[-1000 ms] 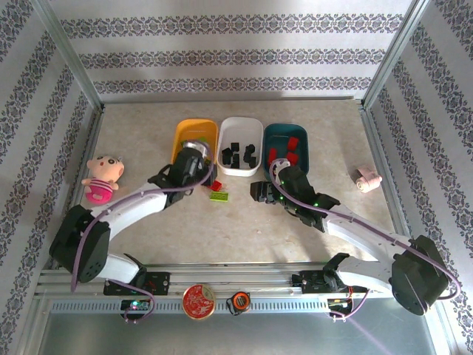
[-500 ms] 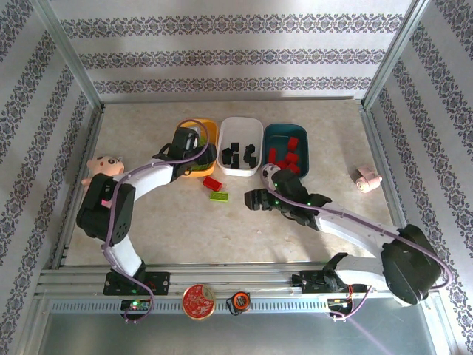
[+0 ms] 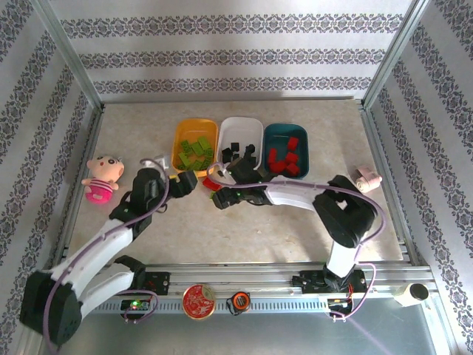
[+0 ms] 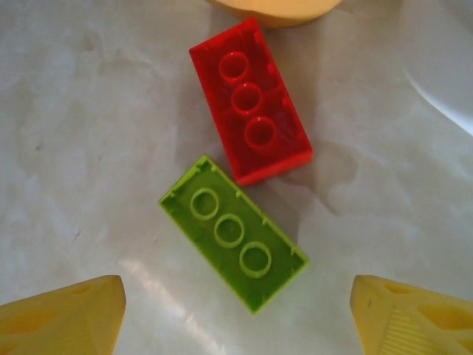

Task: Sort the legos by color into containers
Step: Pick up the lego from the center of the table.

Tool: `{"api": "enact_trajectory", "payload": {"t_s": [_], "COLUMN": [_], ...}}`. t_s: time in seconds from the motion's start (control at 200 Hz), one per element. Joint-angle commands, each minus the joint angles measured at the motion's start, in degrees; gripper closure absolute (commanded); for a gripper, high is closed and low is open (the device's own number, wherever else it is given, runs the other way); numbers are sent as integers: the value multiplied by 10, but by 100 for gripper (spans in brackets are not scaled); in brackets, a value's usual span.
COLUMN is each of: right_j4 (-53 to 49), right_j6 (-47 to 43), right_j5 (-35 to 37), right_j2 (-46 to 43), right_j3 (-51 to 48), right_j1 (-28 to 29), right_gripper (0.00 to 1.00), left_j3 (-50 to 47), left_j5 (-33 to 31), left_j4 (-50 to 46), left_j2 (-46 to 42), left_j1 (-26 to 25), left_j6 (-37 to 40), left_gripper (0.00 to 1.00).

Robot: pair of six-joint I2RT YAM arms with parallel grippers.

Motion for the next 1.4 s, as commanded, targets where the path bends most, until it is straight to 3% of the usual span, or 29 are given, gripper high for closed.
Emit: {"api": "enact_trajectory", "payload": {"t_s": [0.0,0.32,0.495,0.71,0.825,0.894,1.054,1.114,1.274,1.394], "right_j4": [-35,-86,-99,-126,-122,-111,-65,-46,-14,-4], "right_j6": [-45,-83,-79,-80,-79,-78,-65,-55,-18,-2], "right_j5": [5,-21,22,89,100,96,66,49,6,-1], "right_j2": [39,115,112,120,121,116,70,41,-50,-113], "right_j3": [49,113,101,96,90,80,28,4,-59,-73], "right_j1": [1,15,28,52,57,58,58,58,60,59], "right_gripper": [20,23,37,44,49,57,69,71,73,73], "left_j3": [-29,-56,-59,-52,-52,-51,-52,-52,-54,-62], "left_j5": [7,3,5,-4,-10,-13,-16,-19,-28,-29], "left_j4": [-64,-120,-108,-114,-115,-117,-117,-115,-118,-107], "left_j2": [-77,-147,-139,-131,-131,-131,-131,-131,-136,-146], "left_j1": [-7,-8,-8,-8,-8,-8,-8,-8,-8,-8], "left_j6": [-30,-36,-37,-34,-34,-34,-31,-27,-21,-21], "left_gripper": [20,20,20,19,19,16,15,15,0,0]}}
